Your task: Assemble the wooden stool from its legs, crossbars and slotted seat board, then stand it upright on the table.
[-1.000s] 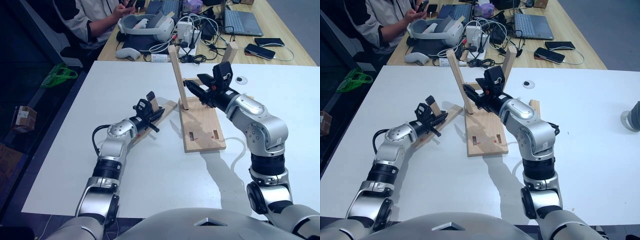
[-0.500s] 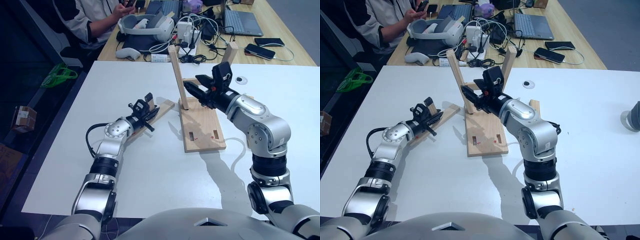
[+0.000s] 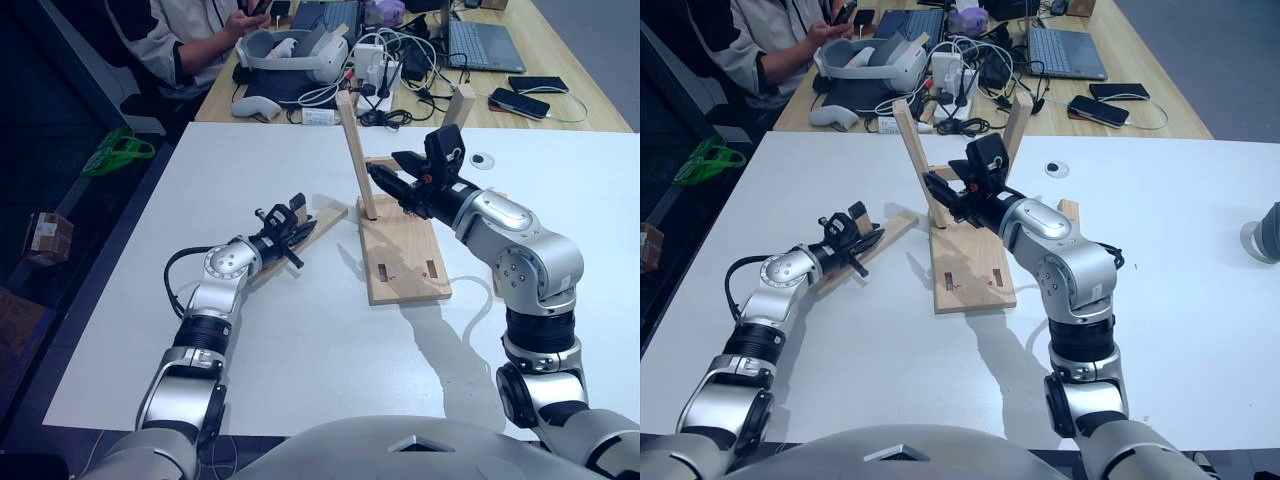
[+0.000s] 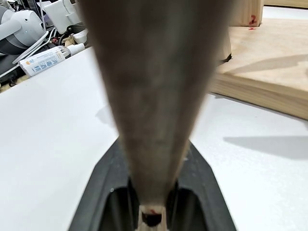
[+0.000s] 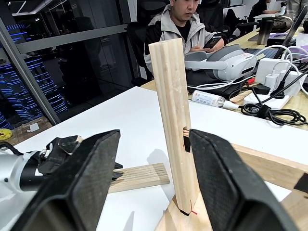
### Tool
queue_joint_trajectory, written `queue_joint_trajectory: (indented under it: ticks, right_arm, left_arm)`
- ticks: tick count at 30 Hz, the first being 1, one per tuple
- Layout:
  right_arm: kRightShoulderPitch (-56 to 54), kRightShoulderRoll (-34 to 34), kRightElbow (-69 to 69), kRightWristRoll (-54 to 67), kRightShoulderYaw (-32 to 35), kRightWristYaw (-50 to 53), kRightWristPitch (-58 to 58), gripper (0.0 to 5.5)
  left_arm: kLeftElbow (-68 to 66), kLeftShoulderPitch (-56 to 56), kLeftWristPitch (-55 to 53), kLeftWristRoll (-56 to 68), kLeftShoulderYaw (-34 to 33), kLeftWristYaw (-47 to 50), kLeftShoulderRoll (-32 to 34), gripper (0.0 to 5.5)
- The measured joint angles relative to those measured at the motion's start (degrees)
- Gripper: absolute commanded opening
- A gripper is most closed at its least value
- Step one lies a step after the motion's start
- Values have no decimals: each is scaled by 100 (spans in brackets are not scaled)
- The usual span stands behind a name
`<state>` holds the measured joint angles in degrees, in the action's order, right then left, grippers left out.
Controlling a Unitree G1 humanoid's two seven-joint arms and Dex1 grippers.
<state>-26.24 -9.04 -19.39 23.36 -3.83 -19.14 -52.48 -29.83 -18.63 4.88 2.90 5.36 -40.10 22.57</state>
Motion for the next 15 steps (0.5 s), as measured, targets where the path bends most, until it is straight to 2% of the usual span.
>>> queue_joint_trajectory:
  ticks: [8, 15]
  right_arm:
    - [1, 59, 0, 12, 0, 10, -1, 270]
    - [-553, 844, 822, -32, -511, -22, 493, 270]
  left_arm:
    - [1693, 774, -2111, 1008, -255, 112, -301, 41]
    - [2287, 1049, -2452, 983, -74, 272, -286, 41]
